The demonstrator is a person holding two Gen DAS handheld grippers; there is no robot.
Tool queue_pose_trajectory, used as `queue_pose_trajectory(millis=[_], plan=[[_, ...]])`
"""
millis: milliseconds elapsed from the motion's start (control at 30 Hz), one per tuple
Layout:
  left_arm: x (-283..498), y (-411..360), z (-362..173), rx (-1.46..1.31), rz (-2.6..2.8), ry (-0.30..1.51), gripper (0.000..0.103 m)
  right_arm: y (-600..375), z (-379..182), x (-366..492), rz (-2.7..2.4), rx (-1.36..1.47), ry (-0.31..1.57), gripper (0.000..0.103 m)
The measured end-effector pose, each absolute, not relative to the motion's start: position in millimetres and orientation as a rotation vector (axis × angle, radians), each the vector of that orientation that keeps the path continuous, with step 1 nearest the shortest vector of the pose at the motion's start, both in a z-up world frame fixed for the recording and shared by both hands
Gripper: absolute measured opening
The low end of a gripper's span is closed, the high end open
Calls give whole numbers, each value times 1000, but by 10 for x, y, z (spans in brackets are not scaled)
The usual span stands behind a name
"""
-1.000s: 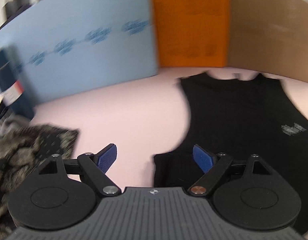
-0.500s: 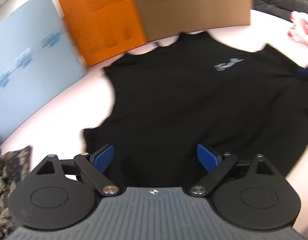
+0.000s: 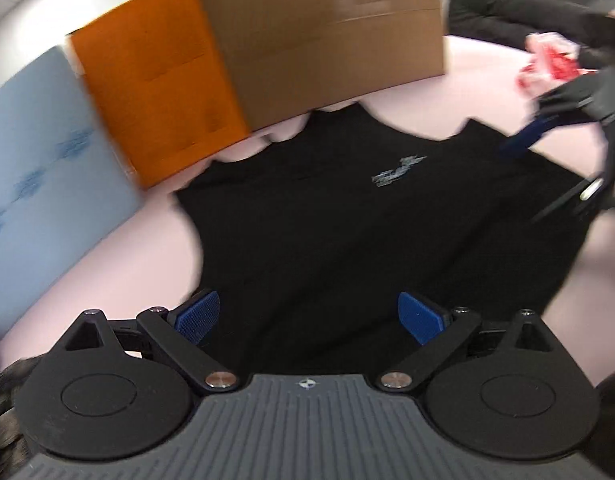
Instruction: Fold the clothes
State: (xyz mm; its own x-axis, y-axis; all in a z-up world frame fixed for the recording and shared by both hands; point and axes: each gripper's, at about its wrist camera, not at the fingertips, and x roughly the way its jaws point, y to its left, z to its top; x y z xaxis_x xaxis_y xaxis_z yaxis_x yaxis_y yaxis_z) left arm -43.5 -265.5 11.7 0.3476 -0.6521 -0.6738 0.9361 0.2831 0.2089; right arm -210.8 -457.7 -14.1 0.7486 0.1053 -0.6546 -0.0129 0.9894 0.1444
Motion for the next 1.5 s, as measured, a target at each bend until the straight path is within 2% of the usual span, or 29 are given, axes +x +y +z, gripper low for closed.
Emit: queue_pose_trajectory(millis=[167, 367, 533, 667, 733, 867, 967, 1067, 1267, 1500], plan=[[-366, -2762, -63, 618, -1103, 681, 96, -4668, -494, -1585, 61, 126, 785, 99], [-216, -2426, -116, 613, -1003, 744, 96, -5173, -453, -1591, -260, 157, 743, 98], [-12, -2702, 123, 496, -975, 703, 96, -5094, -315, -1530, -201, 163, 672, 99], [193, -3104, -95, 603, -833, 748, 96, -5022, -385, -1340, -103, 234, 681, 99], [319, -3091, -189, 626, -789, 738, 103, -5071, -443, -1351, -104, 254, 697, 99], [569, -2878, -193, 699, -716, 691, 103, -5236, -405, -1833, -64, 300, 683, 99], [827, -2731, -153, 796, -631, 636, 103, -5441, -366, -2031, -157, 228, 748, 99], [1124, -2645, 0, 847, -528, 581, 102, -5732, -277, -2127, -311, 232, 802, 101], [1515, -2680, 683, 770, -485, 491, 102, -6241, 172, -2199, -433, 239, 718, 101], [1610, -3035, 1602, 635, -717, 403, 102, -6607, 794, -1835, -217, 216, 723, 102]])
